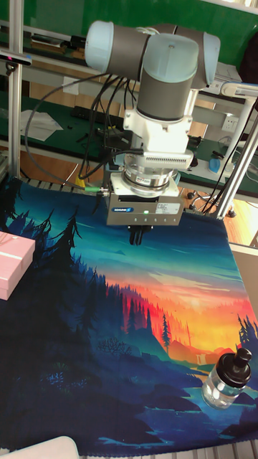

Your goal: Unscrew the lid from the jar

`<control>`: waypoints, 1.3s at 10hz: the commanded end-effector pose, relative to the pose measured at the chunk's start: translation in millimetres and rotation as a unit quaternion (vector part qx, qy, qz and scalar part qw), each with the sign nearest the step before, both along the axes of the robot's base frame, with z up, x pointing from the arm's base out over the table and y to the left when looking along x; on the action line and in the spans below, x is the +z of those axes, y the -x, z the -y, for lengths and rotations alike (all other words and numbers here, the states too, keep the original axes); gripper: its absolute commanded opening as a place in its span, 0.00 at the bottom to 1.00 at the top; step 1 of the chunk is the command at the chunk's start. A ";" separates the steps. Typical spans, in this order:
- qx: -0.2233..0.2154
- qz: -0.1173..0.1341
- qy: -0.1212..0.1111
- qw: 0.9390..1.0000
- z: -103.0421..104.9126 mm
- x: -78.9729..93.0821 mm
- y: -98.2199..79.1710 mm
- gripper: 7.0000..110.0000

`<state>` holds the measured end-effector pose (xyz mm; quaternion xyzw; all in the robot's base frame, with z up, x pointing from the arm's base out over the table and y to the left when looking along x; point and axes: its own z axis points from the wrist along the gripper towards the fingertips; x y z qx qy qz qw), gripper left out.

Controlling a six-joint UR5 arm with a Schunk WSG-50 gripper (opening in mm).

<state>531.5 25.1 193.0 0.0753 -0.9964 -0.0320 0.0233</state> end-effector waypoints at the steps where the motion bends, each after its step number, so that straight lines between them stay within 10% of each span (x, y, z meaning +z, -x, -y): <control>1: -0.061 -0.007 -0.008 0.998 -4.9 -5.0 -0.1 0.00; 8: -0.104 -0.040 0.007 0.994 -14.4 -28.3 24.0 0.00; 10: -0.101 -0.015 0.034 0.994 8.8 -37.7 16.8 0.00; 13: -0.102 0.005 0.004 0.995 -0.5 -50.1 12.0 0.00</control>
